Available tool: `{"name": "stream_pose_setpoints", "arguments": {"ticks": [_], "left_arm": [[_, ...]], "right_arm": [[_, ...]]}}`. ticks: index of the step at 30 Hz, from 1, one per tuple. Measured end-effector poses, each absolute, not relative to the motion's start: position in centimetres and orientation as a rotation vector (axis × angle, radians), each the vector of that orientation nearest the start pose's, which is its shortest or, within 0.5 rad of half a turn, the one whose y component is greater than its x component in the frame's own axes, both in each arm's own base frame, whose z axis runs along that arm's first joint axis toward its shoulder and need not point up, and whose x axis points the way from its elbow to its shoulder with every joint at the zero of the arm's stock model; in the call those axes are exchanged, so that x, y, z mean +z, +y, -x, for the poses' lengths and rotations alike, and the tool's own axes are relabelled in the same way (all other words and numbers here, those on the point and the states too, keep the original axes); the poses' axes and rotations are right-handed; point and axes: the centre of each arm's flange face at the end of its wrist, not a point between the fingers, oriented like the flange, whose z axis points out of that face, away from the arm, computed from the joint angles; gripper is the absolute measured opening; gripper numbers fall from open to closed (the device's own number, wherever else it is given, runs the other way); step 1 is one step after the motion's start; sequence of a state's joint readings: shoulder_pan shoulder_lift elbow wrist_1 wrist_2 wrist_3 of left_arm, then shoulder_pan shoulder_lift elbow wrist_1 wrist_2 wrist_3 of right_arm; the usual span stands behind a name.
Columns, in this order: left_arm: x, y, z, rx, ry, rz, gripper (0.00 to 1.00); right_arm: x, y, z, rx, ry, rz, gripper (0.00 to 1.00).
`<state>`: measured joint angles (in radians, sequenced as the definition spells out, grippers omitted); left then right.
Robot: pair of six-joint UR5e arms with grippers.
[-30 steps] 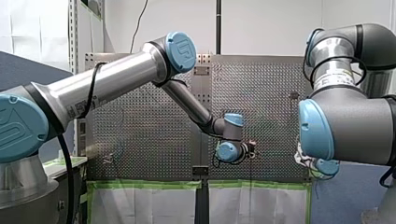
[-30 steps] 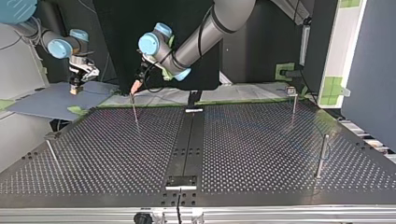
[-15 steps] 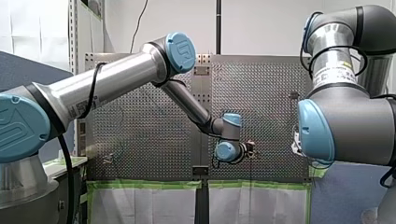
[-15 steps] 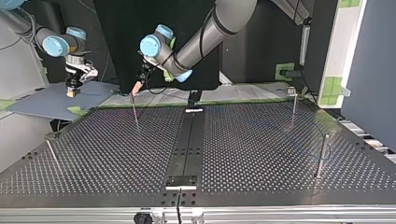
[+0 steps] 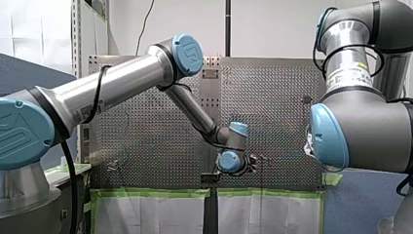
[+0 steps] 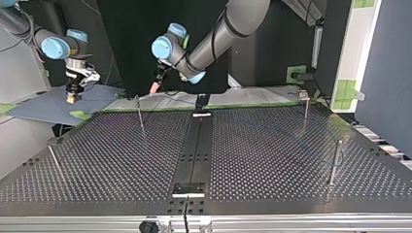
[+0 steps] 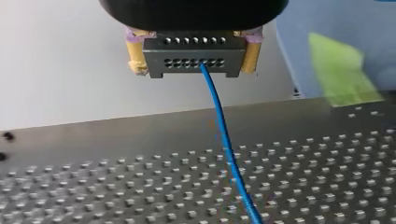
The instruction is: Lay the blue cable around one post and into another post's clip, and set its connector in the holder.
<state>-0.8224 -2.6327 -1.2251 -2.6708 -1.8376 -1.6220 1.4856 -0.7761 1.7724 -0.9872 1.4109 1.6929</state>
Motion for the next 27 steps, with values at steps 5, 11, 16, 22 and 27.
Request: {"name": "stream_pose_setpoints", "arguments": {"ticks": [5,11,16,22,27], "left_arm": [[-0.4,-61.0,-41.9,-0.365,1.747,-0.528,1.00],[1.7,-61.4,-41.1,-0.363,1.742,-0.541,1.00],[3.5,-60.7,-40.4,-0.357,1.747,-0.542,1.00],[5.8,-59.5,-39.8,-0.348,1.729,-0.518,1.00],[7.8,-58.6,-39.4,-0.347,1.699,-0.466,1.00]], "right_arm": [[2.1,-62.2,-9.8,1.340,-1.278,-1.226,0.00],[1.9,-62.2,-9.8,1.341,-1.277,-1.228,0.00],[1.8,-62.2,-9.9,1.346,-1.275,-1.226,0.00],[1.8,-62.2,-9.9,1.348,-1.276,-1.226,0.00],[1.7,-62.2,-10.0,1.353,-1.279,-1.226,0.00]]}}
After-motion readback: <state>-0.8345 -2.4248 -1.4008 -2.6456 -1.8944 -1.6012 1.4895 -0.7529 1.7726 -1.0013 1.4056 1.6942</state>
